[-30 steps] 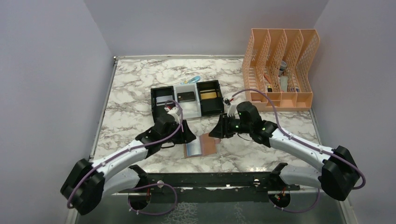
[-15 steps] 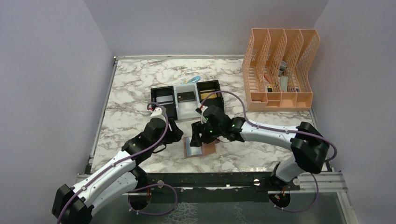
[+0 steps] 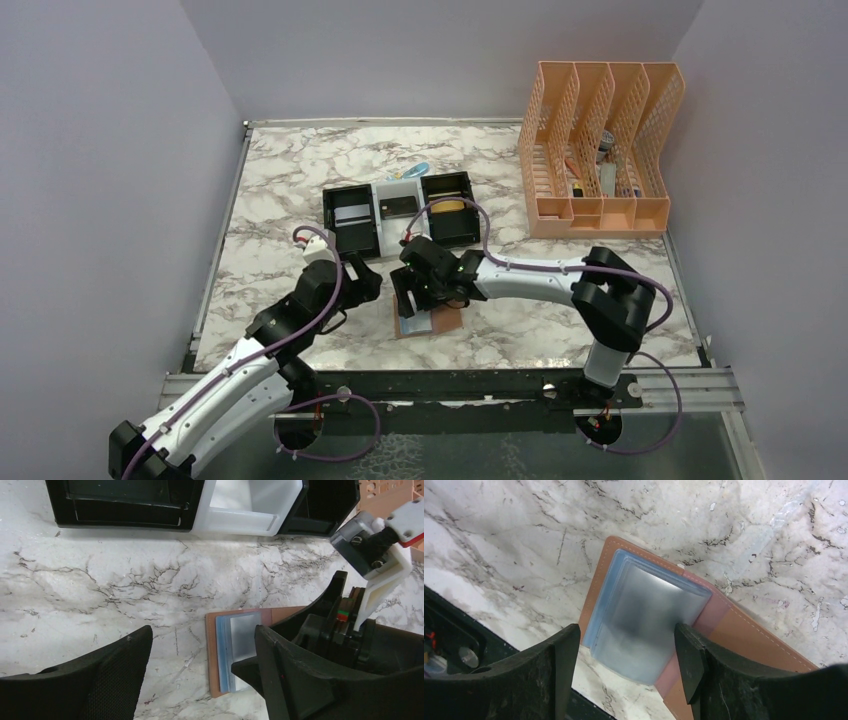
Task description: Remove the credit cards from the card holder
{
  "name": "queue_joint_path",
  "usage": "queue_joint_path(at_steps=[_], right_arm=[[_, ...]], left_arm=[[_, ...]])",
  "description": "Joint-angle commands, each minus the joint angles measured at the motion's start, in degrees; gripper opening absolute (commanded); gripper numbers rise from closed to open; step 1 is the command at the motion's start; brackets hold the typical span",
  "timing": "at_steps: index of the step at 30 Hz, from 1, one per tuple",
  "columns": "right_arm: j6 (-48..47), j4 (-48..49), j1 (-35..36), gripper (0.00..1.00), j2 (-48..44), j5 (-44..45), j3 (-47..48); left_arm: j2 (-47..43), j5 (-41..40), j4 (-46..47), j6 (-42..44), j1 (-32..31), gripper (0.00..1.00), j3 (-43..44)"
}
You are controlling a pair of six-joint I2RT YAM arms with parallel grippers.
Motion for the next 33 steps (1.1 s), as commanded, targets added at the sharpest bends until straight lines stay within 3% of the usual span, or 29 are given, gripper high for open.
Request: queue_joint_path(at_steps=[1,13,21,24,33], right_arm=[[1.8,-4.3,0.9,0.70,3.4,6.2,3.3],[3.7,-4.8,0.9,0.60,6.3,8.8,2.0],[3.8,8.8,-0.5,0.45,-0.4,-1.9,-7.5],[4.2,13.7,-3.1,0.44,-2.3,-7.7,-10.9],[5.4,19.1,-6.3,0.40,-4.3,-12.5,-16.2]], left_arm=[[-1.4,-2.4,-1.2,-0.3,0.3,0.79,0.4],[-0.6,-0.9,-0.9,-0.1,0.3,0.80,0.2],[3.0,4.3,3.5,2.3,0.3,0.80,0.6],[4.5,7.9,6.6,3.2,0.3,0.80,0.0],[8.9,16.6,14.3,2.7,0.3,0.80,-3.1]])
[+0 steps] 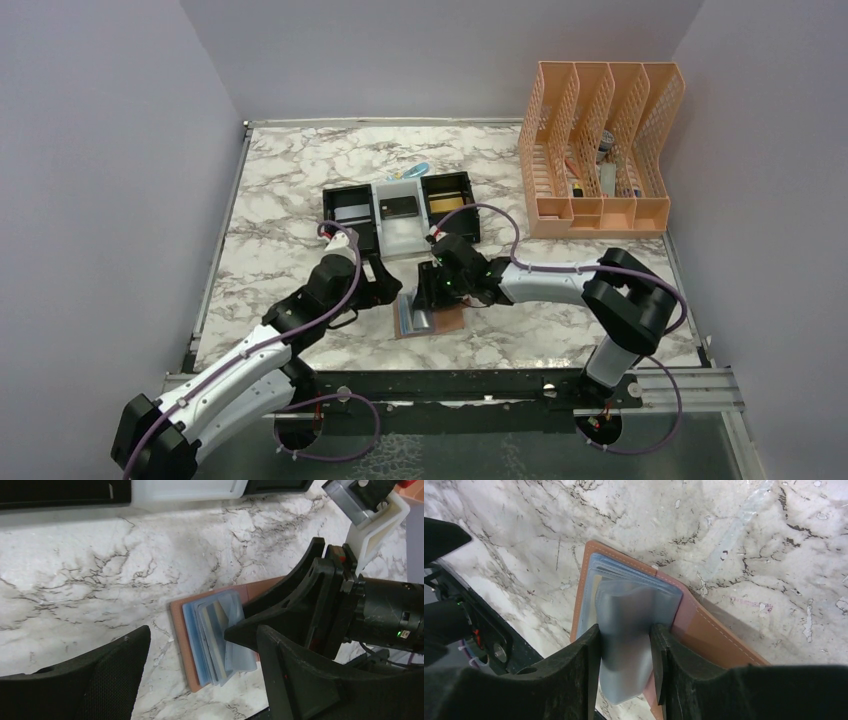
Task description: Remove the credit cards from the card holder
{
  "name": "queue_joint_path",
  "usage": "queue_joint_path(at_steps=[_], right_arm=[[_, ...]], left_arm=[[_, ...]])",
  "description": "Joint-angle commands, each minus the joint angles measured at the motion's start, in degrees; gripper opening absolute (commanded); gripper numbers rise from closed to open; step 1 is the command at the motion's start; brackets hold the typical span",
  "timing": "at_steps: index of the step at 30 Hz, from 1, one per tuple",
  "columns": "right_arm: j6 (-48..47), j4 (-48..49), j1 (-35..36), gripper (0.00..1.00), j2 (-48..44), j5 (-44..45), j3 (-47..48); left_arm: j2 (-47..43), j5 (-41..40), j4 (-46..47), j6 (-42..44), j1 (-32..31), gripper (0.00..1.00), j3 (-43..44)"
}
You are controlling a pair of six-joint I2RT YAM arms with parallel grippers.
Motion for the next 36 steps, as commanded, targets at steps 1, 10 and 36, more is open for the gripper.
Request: queue_joint_path(at_steps=[1,10,36], right_arm=[[1.2,2.7,-0.8,0.40,-0.7,-3.8,-3.5],[3.4,8.7,-3.5,0.33,-3.4,-6.9,-8.5],[14.0,23.6,-11.2,0.42,-4.9,-15.4,-19.4]], left_arm=[[1.9,7.2,6.3,0.1,0.2,0.80,-2.2],[6.6,14.9,13.1,0.1,0.2,0.76,-3.7],[31.2,31.1,38.2,0.1,-2.8,0.71,-5.2]])
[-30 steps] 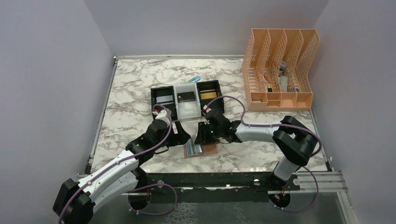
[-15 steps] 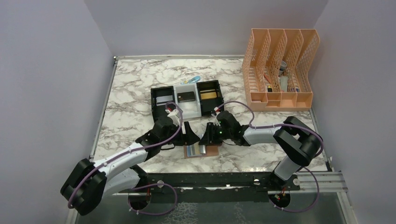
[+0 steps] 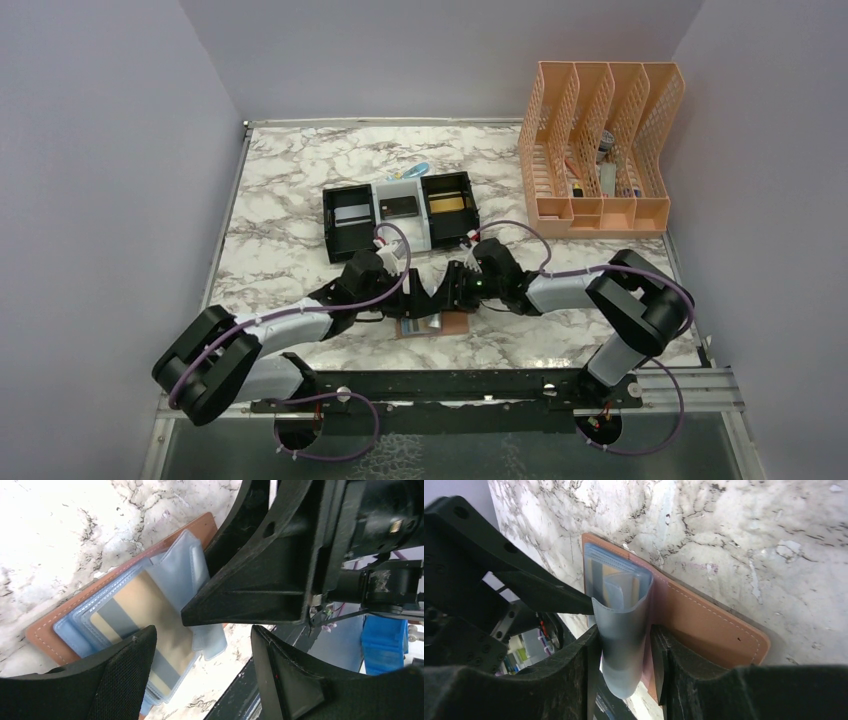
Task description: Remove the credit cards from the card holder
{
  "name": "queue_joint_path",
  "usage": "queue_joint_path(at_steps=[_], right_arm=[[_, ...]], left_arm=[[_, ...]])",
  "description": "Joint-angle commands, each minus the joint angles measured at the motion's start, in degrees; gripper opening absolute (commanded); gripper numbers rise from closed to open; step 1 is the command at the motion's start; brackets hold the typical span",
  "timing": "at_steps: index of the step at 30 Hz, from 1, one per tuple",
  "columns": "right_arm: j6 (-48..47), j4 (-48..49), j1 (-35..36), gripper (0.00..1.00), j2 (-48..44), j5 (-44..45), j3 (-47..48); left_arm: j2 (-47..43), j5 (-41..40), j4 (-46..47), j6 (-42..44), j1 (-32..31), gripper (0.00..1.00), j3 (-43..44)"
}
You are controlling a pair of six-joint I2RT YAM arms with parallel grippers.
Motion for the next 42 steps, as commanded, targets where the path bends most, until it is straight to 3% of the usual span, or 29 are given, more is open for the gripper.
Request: queue_joint_path(at_steps=[1,9,14,26,32,35,38,42], right_arm=[[0.4,-0.5,-1.7,0.42,-2.1,-2.5,-1.6],[-0.5,-2.1,-3.0,0.56,-5.6,-4.5,-0.7],[-1.1,-7.4,-4.2,0.63,-10.7,1.8,-1.2],[-0.7,-27.1,-5.0,0.63,-29.6,24.2,-3.1],[0.6,-28.3,-5.0,0.62,-36.4,27.1,-5.6],[0.5,-28.4,-5.0,0.59,-37.2,26.6,-6.1],[-0.7,-29.8,-4.9,0.56,-36.8,25.8,-4.8],[-2.6,-28.5,-4.9,0.55,-37.5,23.0,-4.0]], left_arm=[[4.5,3.6,8.1,-0.4,-1.0,0.71,-1.4],[4.2,3.4,11.2,-1.3,-2.5,0.71,-0.3],[6.4,4.4,11.6,-0.5,-3.0,0.71,1.5],[17.4,4.0,12.2,0.3,-8.7,0.70,9.3],[23.3,2.7,12.2,-2.2,-8.7,0.65,9.3],[21.5,1.3,12.0,-3.8,-8.7,0.61,8.5],[13.0,-1.2,11.6,-4.6,-8.6,0.61,7.4],[4.5,-5.6,-0.3,0.3,-8.3,0.68,11.3]])
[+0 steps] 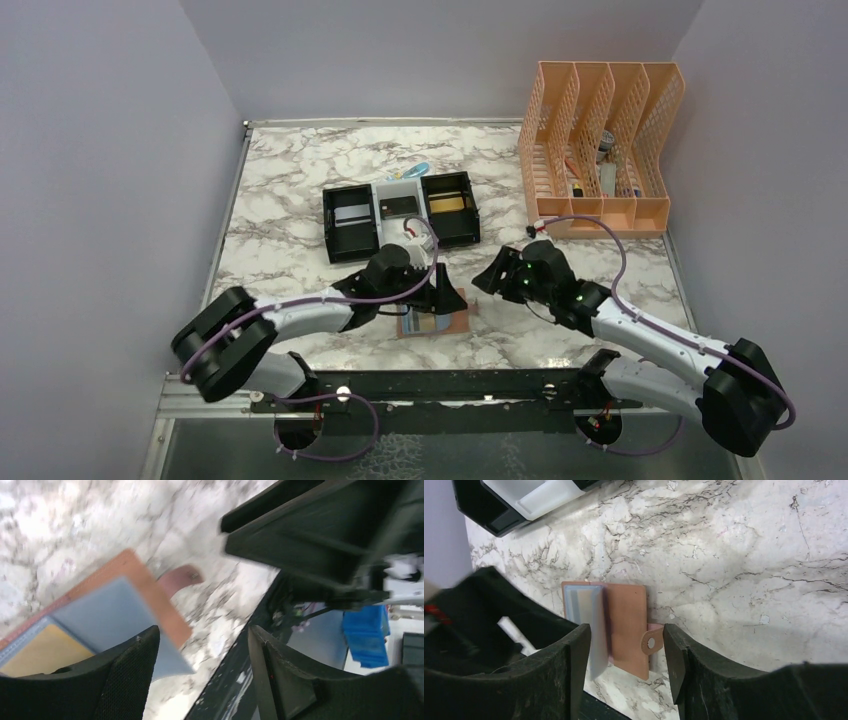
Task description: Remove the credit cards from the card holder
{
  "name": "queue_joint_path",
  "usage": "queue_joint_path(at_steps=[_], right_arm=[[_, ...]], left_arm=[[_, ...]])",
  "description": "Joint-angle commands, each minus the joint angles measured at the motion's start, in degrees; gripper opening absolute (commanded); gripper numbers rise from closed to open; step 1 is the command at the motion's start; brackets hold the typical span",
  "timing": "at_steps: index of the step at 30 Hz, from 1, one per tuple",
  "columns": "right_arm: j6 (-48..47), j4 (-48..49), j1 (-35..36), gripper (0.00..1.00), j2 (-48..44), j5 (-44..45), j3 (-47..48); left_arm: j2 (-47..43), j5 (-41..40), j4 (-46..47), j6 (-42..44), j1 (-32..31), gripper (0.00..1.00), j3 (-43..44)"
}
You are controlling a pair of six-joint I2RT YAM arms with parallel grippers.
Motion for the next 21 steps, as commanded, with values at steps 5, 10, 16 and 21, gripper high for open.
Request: queue_joint_path(at_steps=[5,10,16,21], right_arm=[[-3.7,6.7,-0.3,0.49,-2.0,-7.8,1.0],[-7.3,9.5,-0.3,0.38,1.8,-16.6,3.8],[-7.4,17.2,-0.2,0.28,11.4,-26.1,5.4],[-6.4,16.8,-0.2,0.28,14.7,-25.1,5.8]], left_arm=[[-10.7,-9.1,-15.2,5.3,0.1,0.68,4.9],[-13.9,-14.7,-18.2,4.6,0.1,0.68,3.3],[-21.5,-22.4,-18.4,2.3,0.9,0.68,-0.8],[-16.1,-14.7,-10.1,-1.6,2.6,0.64,-4.5]])
